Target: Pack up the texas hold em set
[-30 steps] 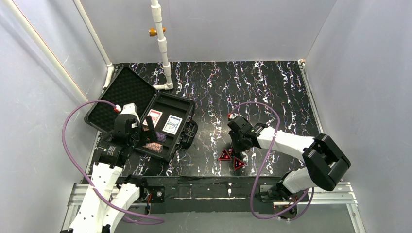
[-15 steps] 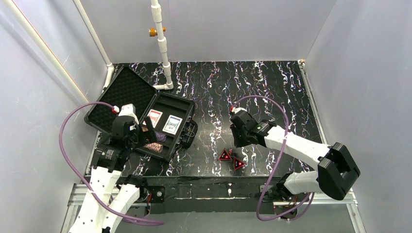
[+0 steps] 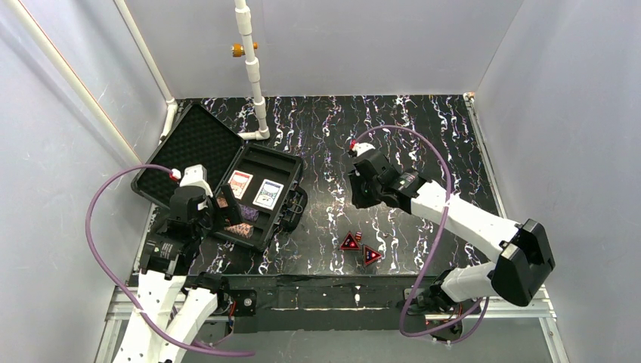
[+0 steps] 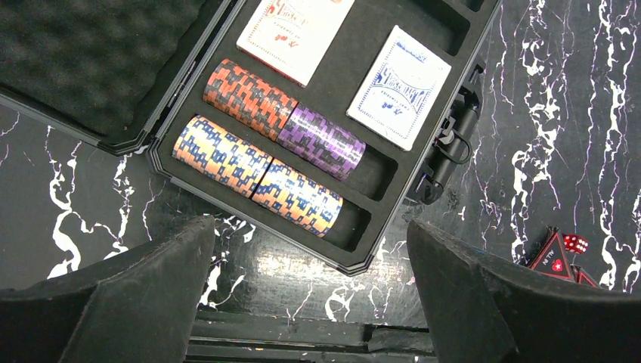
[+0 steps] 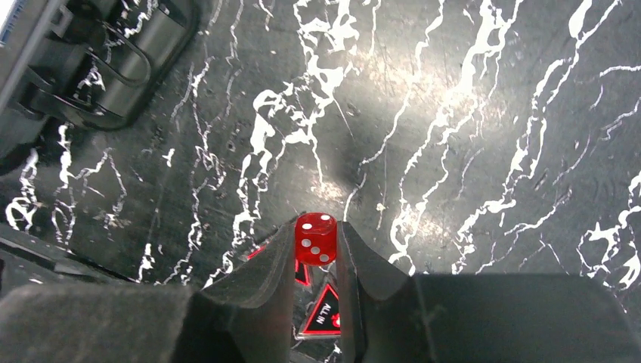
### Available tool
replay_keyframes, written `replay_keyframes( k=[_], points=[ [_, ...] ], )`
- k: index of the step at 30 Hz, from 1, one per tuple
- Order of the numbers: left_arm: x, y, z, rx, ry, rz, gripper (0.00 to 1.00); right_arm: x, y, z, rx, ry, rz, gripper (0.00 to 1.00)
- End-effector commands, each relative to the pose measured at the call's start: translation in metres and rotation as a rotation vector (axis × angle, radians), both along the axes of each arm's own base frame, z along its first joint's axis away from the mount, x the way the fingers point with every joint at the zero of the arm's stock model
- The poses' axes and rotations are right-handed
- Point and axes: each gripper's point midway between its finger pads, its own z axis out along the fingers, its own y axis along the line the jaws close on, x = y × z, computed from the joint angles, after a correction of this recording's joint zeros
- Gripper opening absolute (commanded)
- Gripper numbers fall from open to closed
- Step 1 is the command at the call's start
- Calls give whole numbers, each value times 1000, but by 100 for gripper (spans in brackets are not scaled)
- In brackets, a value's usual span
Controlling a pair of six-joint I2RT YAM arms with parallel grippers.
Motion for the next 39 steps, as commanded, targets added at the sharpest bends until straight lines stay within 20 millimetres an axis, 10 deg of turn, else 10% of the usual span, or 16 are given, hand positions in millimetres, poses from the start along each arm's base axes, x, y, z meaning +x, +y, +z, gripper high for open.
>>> replay_keyframes(
  k=[1, 16, 39],
  points=[
    [-3, 5, -1, 10, -8, 18, 98, 14, 25, 24, 57, -40, 42, 1],
    [-5, 4, 5, -3, -47, 16, 98, 38, 103, 42, 201, 2, 163, 1],
    [-20, 32, 23, 27, -175, 153, 98, -32, 278, -12, 229, 112, 433, 1]
  ],
)
